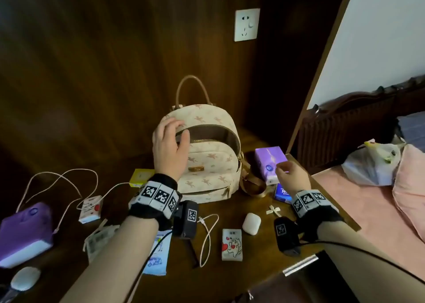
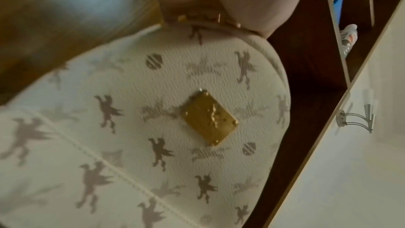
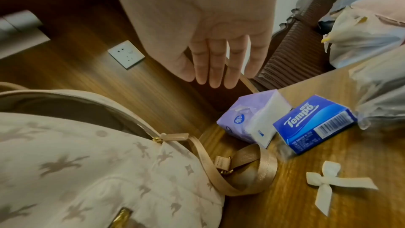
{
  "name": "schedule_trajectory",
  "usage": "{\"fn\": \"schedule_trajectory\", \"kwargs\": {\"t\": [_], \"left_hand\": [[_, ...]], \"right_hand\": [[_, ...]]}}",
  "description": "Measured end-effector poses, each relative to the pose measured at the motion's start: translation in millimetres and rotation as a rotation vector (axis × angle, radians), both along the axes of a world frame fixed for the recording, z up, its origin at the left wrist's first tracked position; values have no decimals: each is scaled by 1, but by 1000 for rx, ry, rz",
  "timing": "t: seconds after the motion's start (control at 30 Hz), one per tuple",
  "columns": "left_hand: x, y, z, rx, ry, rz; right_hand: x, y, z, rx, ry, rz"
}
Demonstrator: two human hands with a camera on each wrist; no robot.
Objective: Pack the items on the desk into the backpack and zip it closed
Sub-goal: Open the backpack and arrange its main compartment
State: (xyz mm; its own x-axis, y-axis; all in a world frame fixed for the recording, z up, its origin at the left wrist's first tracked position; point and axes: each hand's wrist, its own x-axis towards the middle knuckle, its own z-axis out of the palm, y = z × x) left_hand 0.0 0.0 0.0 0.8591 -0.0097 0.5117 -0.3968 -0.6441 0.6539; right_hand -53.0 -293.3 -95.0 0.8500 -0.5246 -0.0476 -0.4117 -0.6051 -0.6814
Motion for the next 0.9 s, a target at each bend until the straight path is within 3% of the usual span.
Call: {"fn": "schedule_trajectory", "kwargs": {"t": [0.2,0.47,0.63,0.9], "left_hand": [[15,-16,-1,-61,6,98],[21,-17,-4,-14,74,80],[23,-18,-4,22,122,37],[23,-26,-6,53,131,52]], "right_hand": [[44,-25,-28,-5,64,-13],[66,-38,-58,-99,254,-174],[76,-51,-80,36,336,-252],[78,-75,-90,118,376,-129]]}}
